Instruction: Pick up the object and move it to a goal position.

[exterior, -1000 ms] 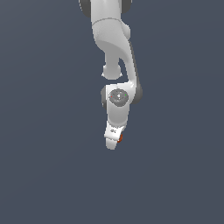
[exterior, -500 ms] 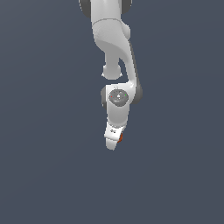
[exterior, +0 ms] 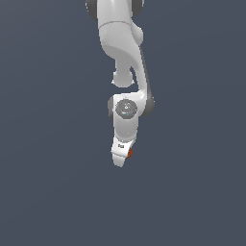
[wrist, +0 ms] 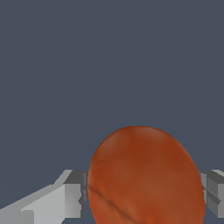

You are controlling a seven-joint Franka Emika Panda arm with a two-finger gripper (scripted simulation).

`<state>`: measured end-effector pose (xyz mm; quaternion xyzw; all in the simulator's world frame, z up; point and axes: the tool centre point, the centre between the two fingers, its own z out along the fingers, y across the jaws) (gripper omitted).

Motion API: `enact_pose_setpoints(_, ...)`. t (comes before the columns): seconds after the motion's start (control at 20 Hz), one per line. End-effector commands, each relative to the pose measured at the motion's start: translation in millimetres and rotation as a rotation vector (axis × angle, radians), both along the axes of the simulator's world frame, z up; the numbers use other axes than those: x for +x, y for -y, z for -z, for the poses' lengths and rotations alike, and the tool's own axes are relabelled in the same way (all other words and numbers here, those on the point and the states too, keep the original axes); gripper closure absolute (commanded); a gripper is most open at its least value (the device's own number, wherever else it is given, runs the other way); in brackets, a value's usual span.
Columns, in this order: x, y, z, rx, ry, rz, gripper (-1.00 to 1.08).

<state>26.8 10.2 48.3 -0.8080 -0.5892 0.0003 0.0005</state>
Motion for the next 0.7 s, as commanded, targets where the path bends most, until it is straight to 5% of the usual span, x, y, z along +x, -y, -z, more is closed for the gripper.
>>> enact_pose_setpoints(0.0, 7.0, 10.7, -2.0, -0.001, 0.002, 0.002, 1.08)
enact_pose_setpoints(0.65, 59.9, 86.6, -10.1, 0.0, 0.002, 0.002, 1.08)
